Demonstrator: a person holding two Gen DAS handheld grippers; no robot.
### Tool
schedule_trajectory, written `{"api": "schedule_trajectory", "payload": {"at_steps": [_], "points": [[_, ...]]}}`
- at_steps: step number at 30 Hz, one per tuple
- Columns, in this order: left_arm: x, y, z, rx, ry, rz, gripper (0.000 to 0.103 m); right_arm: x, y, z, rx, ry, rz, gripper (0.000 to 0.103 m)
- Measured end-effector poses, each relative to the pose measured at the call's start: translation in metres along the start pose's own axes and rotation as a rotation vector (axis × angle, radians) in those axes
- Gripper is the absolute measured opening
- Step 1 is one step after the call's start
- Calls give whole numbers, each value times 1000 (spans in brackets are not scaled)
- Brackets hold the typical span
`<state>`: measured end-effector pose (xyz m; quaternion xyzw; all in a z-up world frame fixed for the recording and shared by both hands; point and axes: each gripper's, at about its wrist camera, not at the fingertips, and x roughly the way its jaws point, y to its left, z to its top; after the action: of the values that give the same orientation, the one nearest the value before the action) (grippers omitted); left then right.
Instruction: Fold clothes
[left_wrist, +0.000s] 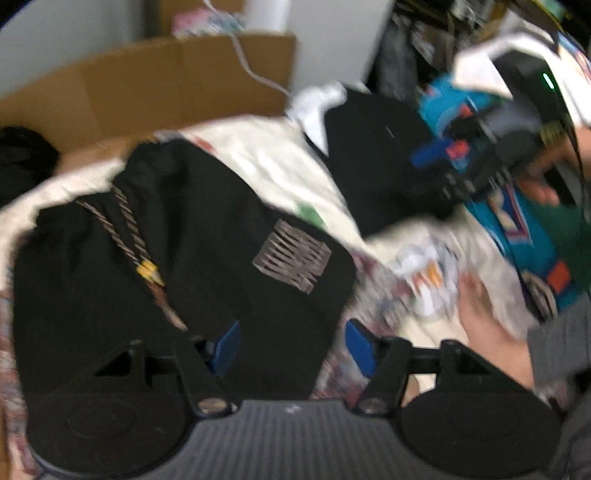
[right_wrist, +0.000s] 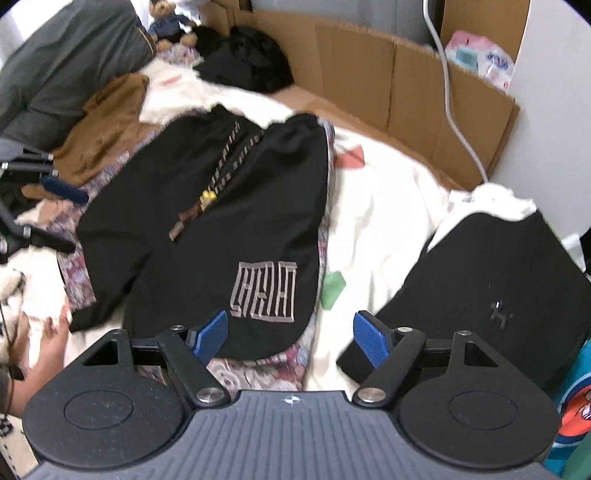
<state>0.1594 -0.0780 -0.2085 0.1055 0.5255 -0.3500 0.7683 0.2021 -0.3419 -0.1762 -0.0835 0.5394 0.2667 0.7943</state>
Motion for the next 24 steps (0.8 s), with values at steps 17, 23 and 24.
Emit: {"api": "schedule_trajectory", "payload": {"at_steps": [17,23,24], "points": [[77,-53,-73,264,104,-74,63,82,-16,-54,70,170,69,79],[107,-59,-86,326,104,-25,63,104,-24,-63,77,228,63,79],[112,-59,-87,332,104,-12,63,106,-24,-63,80,232,61,79]]}}
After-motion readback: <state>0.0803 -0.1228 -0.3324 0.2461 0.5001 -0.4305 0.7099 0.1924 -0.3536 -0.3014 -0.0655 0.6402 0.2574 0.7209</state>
